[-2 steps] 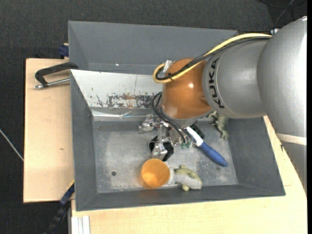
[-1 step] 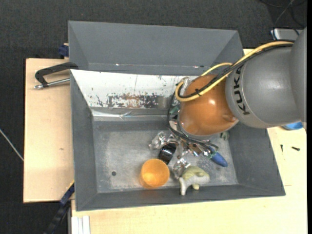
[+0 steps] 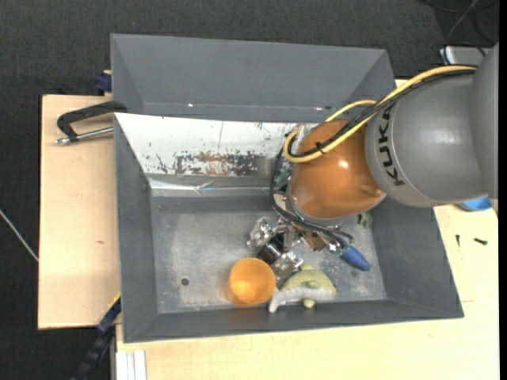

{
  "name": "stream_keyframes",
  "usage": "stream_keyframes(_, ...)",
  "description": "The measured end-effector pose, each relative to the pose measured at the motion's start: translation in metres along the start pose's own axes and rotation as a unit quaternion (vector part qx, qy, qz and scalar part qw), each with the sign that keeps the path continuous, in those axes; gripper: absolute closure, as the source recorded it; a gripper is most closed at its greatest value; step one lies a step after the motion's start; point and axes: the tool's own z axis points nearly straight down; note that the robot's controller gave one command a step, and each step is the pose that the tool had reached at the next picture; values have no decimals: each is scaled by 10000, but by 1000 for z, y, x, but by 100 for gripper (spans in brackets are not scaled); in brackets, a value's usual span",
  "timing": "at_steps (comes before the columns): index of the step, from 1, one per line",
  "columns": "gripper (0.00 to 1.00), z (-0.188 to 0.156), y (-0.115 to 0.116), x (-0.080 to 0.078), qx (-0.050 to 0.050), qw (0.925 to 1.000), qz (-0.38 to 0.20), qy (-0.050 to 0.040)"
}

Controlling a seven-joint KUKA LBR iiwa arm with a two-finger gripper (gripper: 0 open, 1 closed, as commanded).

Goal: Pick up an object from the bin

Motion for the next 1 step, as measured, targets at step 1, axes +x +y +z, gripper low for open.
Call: stream_keyframes(1,100,-127,-17,16,8,9994,-352,41)
